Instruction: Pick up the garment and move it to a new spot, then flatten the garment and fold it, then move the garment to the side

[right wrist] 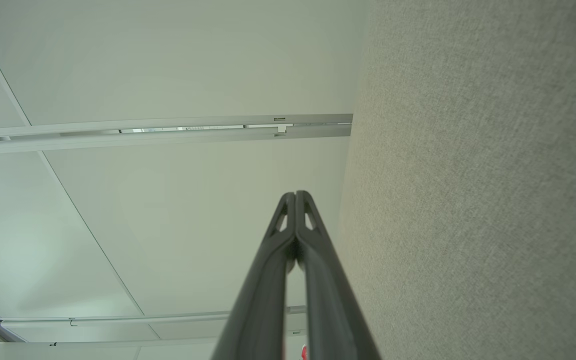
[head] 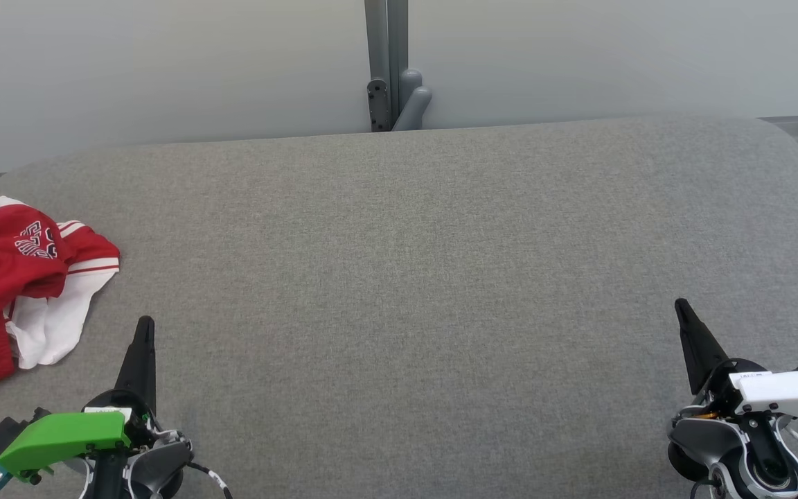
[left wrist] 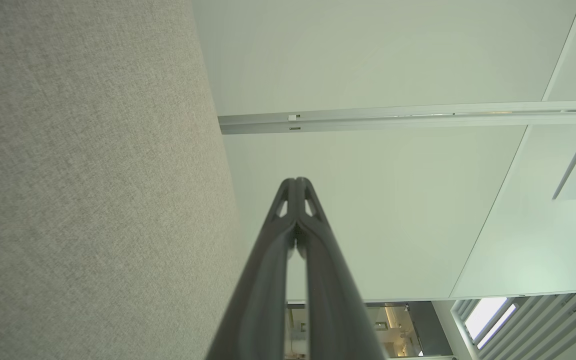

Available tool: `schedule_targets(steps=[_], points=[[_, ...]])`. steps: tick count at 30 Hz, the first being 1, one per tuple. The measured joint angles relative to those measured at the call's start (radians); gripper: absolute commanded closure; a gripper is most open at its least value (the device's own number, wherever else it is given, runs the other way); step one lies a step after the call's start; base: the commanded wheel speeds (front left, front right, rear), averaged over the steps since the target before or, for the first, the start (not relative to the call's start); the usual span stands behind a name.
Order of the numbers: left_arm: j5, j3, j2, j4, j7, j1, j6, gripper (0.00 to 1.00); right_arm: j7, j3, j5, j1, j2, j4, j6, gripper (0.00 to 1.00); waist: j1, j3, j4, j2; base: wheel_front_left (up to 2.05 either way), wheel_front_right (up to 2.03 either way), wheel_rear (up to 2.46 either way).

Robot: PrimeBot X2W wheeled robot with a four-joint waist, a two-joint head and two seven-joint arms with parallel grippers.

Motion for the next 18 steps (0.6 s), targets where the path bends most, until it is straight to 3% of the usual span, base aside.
schedule_targets(steps=[18], points=[[0.0,0.0,0.0,0.0,0.0,0.0,0.0,1.0,0.0,0.0,0.0,0.0,0.0,0.0,0.0,1.0,0.0,0.0,0.0,0.0,0.0,0.0,0.0]])
